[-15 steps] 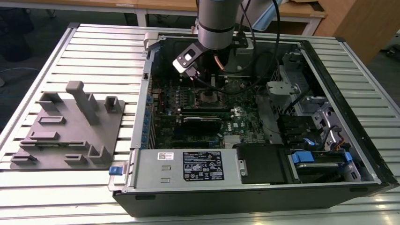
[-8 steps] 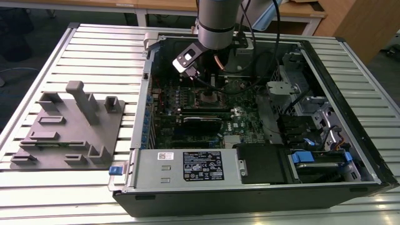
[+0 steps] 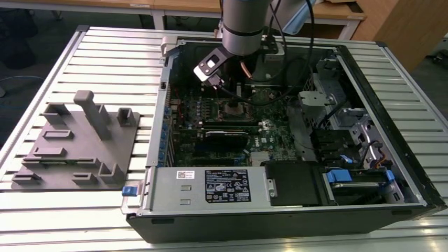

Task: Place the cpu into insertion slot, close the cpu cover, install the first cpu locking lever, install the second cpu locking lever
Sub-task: 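Place the cpu into insertion slot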

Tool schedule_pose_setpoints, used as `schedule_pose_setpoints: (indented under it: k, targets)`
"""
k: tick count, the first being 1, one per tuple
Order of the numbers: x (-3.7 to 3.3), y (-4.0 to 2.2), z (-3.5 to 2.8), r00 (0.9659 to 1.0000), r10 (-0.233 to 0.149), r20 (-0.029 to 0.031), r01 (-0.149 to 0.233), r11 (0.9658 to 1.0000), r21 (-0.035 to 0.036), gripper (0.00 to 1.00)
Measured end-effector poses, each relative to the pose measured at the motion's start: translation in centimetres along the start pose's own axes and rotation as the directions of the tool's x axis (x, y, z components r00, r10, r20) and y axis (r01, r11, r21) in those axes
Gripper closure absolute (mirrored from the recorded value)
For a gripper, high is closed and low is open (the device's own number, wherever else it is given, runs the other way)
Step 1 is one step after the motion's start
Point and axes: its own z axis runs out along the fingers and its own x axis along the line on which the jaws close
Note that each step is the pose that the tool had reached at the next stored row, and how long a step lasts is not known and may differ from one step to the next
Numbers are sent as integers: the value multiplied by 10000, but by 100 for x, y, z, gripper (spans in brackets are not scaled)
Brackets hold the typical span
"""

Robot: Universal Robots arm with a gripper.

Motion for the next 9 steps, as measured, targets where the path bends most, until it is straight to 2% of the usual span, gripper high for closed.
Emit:
schedule_pose_setpoints:
  k: [9]
  targets:
    - [0,8,0,10000,-1,0,1,10000,-1,89]
